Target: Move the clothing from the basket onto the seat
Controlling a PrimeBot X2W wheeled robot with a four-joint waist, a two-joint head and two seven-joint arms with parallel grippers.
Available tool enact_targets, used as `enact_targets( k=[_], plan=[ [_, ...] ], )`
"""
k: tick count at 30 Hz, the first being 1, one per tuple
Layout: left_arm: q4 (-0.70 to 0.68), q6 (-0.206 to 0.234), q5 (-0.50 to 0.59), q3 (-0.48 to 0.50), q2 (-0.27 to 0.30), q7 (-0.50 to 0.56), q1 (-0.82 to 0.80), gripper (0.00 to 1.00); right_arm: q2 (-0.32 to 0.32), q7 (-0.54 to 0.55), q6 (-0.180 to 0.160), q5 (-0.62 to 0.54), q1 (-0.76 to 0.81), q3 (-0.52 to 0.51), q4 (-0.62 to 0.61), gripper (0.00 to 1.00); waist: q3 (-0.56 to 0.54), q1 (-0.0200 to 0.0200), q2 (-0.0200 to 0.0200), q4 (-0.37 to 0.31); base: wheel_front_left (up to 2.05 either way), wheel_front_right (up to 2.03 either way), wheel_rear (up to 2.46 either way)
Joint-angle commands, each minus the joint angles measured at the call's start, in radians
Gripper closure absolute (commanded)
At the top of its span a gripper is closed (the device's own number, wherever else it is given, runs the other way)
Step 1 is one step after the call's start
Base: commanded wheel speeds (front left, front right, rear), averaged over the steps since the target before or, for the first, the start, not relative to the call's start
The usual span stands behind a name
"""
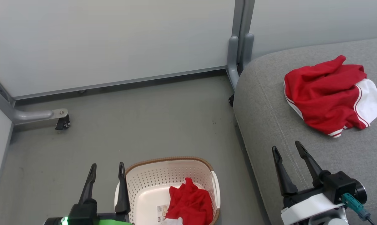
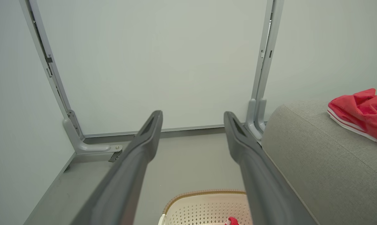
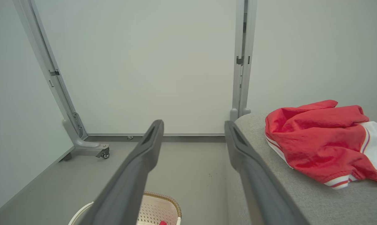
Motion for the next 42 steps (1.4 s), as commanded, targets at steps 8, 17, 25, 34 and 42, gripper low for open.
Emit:
enact_targets(
  k=[8, 17, 25, 34, 42],
  plan=[
    [0.009, 0.003, 0.020, -0.004, 0.001, 0.000, -0.013, 0.00, -0.006, -0.003, -0.001, 0.002, 0.015, 0.001, 0.002, 0.00, 0.000, 0.0001, 0.0000, -0.001, 0.00, 0.00, 0.00],
    [0.020, -0.005, 0.014, -0.007, 0.001, 0.000, -0.019, 0.00, -0.011, -0.003, -0.001, 0.007, 0.017, 0.005, 0.003, 0.00, 0.004, 0.0001, 0.0000, -0.003, 0.00, 0.00, 0.00],
    [0.036, -0.018, -0.001, -0.015, 0.001, 0.000, -0.025, 0.00, -0.014, -0.003, -0.001, 0.006, 0.009, 0.005, -0.005, 0.00, 0.023, 0.0001, 0.0000, -0.004, 0.00, 0.00, 0.00],
    [0.095, -0.047, -0.022, -0.042, 0.001, 0.000, -0.100, 0.00, -0.033, -0.003, -0.001, 0.013, -0.049, -0.011, -0.025, 0.00, 0.126, 0.0001, 0.0000, -0.018, 0.00, 0.00, 0.00],
    [0.235, -0.118, 0.001, -0.080, 0.002, 0.000, -0.257, 0.00, -0.034, -0.003, -0.001, 0.004, -0.160, -0.048, -0.066, 0.00, 0.318, 0.0001, 0.0000, -0.056, 0.00, 0.00, 0.00]
  ],
)
